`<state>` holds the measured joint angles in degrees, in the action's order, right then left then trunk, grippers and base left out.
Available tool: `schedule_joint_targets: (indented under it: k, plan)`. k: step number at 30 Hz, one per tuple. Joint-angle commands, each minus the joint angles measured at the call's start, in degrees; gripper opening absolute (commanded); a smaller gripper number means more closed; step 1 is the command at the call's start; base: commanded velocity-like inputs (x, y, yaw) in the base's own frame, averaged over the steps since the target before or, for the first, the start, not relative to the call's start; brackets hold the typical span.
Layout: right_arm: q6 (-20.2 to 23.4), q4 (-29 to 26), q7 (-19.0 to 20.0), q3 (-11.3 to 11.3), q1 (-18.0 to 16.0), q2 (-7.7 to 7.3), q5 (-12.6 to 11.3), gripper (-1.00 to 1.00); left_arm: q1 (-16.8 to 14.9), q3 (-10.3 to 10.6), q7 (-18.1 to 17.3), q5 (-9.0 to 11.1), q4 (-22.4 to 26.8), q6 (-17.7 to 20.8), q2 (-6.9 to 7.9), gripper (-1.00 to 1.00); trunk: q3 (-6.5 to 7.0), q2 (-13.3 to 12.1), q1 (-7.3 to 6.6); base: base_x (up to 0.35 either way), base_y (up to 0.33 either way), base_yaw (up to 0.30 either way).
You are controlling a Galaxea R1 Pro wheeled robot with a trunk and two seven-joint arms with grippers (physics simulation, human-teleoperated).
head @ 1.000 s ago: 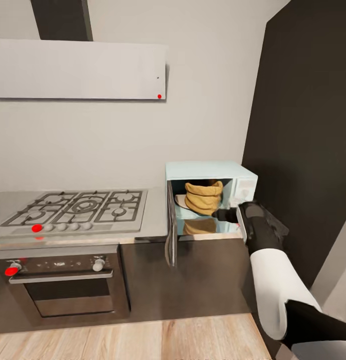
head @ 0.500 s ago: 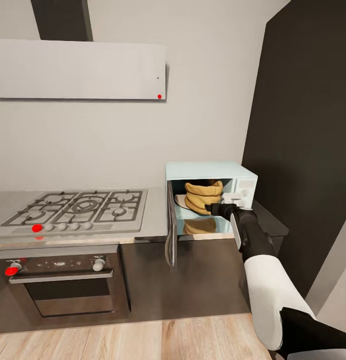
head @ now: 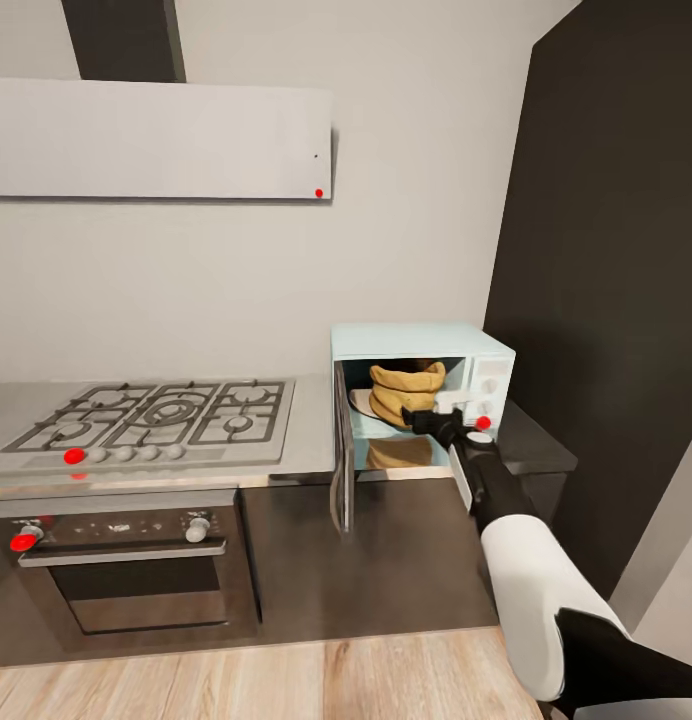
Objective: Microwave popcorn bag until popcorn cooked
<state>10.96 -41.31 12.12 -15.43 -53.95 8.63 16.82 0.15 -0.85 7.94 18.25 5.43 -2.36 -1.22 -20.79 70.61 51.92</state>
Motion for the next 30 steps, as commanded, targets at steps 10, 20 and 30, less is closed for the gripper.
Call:
schedule_joint_targets:
  k: [10,20,30]
  plan:
    - [-3.5,2.8,0.6,-0.5,-0.1,-0.32,1.3,1.00,0.0,0.0,0.1,0.2,0.0,-0.1,0.00,1.00,-0.06,0.0,0.00,0.033,0.000,0.000]
    - [-3.7,2.8,1.2,-0.5,-0.1,-0.46,1.3,1.00,0.0,0.0,0.1,0.2,0.0,-0.1,0.08,1.00,-0.06,0.0,0.00,0.192,0.000,0.000]
    - [-3.7,3.2,1.7,-0.3,0.0,-0.23,1.0,1.00,0.0,0.0,0.1,0.2,-0.1,-0.1,0.08,1.00,-0.06,0.0,0.00,0.200,0.000,0.000]
